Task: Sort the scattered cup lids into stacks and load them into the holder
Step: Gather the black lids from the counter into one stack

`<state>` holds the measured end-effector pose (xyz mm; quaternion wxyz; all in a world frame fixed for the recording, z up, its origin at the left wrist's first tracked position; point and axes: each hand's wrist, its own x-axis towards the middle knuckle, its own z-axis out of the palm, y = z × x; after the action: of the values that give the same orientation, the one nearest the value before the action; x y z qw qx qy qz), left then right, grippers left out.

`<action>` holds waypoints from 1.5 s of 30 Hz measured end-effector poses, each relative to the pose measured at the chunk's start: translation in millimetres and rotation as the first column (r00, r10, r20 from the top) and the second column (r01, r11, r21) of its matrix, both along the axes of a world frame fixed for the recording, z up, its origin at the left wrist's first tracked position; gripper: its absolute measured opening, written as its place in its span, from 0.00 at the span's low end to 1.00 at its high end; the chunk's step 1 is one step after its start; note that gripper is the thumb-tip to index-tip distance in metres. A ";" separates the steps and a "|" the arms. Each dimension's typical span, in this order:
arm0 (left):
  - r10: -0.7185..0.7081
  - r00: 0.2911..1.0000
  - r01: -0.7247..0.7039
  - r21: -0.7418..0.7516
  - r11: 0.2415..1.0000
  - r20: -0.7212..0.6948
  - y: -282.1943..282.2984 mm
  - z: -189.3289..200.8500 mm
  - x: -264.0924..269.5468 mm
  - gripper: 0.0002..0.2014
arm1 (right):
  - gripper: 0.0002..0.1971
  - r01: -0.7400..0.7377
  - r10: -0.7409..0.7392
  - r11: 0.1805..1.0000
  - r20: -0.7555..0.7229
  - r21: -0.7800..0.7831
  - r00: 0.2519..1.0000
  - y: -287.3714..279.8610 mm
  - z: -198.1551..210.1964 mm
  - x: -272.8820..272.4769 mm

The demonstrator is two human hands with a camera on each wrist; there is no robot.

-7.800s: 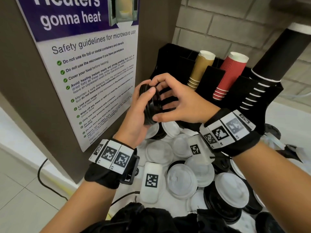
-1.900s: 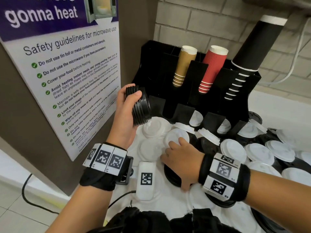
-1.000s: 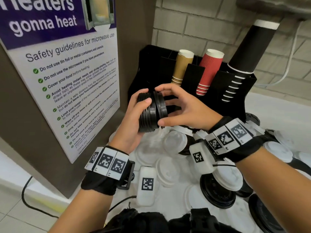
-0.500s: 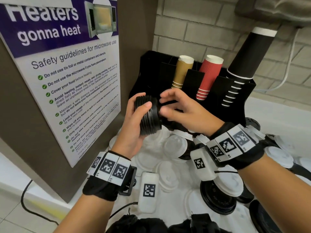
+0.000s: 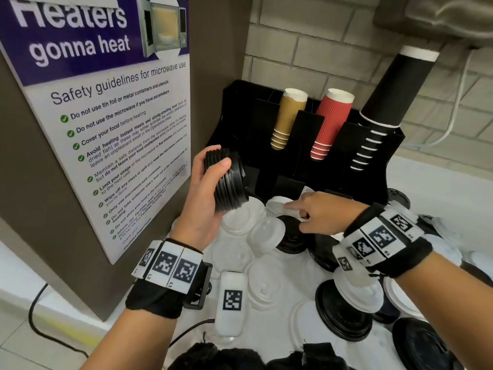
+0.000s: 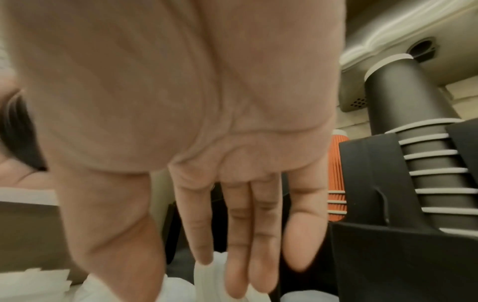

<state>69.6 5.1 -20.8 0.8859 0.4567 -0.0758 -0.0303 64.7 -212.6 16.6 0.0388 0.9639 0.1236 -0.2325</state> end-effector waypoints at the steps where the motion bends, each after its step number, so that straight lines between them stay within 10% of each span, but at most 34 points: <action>1: -0.001 1.000 0.001 0.000 1.000 0.001 -0.6 0.0 -0.1 0.18 | 0.32 0.013 -0.013 1.000 -0.004 0.000 1.000 -0.2 -2.4 0.7; 12: -0.028 1.000 0.028 0.002 1.000 0.000 -0.5 -0.3 -1.2 0.26 | 0.37 -0.026 0.026 1.000 -0.064 0.007 0.998 10.5 -20.7 11.1; 22: -0.008 1.000 0.009 0.023 1.000 -0.015 -0.9 -6.6 1.1 0.21 | 0.43 -0.043 0.130 0.966 0.337 -0.254 0.933 7.7 8.7 8.3; 26: -0.028 0.999 0.029 0.026 0.999 -0.018 -4.5 -3.3 -0.8 0.23 | 0.40 -0.069 -0.064 0.955 0.428 0.287 0.902 -1.3 30.2 6.1; 30: -0.151 0.988 0.152 0.045 0.987 -0.027 -10.6 0.3 -6.4 0.21 | 0.33 -0.050 -0.122 0.523 0.133 0.851 0.984 4.7 40.9 -3.6; 45: -0.183 0.983 0.182 0.069 0.981 0.003 -25.2 0.9 -19.5 0.22 | 0.34 -0.137 -0.059 0.455 0.183 0.880 0.981 25.8 32.8 -26.4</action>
<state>50.1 -20.1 -19.8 0.8628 0.4781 -0.1204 -0.1119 38.3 -186.8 49.4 -0.4529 0.8564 0.2446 -0.0411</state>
